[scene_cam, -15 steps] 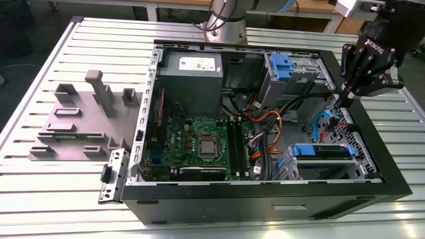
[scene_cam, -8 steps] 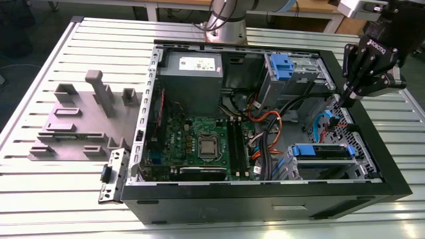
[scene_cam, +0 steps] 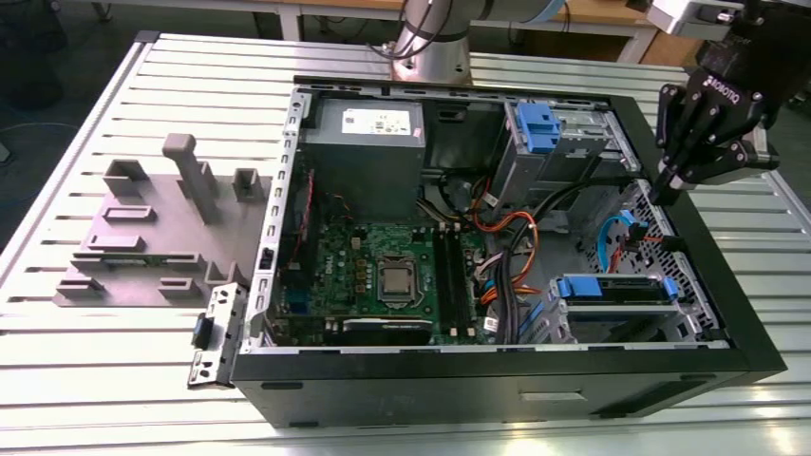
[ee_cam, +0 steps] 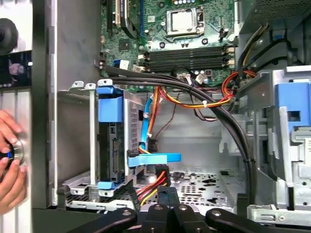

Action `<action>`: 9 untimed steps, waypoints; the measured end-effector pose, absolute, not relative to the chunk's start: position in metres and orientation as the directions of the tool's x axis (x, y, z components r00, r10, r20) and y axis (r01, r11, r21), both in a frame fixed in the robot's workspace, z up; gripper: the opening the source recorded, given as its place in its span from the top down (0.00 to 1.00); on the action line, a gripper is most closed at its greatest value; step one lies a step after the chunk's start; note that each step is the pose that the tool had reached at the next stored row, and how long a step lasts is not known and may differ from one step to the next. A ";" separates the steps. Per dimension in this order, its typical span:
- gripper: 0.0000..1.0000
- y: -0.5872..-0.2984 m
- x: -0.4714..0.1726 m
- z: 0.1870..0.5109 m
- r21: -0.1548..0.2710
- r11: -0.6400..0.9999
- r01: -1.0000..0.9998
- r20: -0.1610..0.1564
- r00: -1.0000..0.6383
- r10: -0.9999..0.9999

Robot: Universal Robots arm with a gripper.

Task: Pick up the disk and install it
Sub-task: 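Insert the first disk wire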

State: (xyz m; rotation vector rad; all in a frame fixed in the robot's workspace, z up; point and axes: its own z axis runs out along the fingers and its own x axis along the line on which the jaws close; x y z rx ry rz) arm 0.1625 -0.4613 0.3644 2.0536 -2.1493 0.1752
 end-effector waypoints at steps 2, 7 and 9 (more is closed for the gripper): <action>0.89 -0.461 0.163 0.364 0.027 0.049 -0.998 0.232 -0.042 -0.972; 0.89 -0.461 0.163 0.364 0.025 0.050 -0.998 0.302 -0.040 -0.952; 0.89 -0.461 0.163 0.364 0.028 0.044 -0.999 0.310 -0.033 -0.950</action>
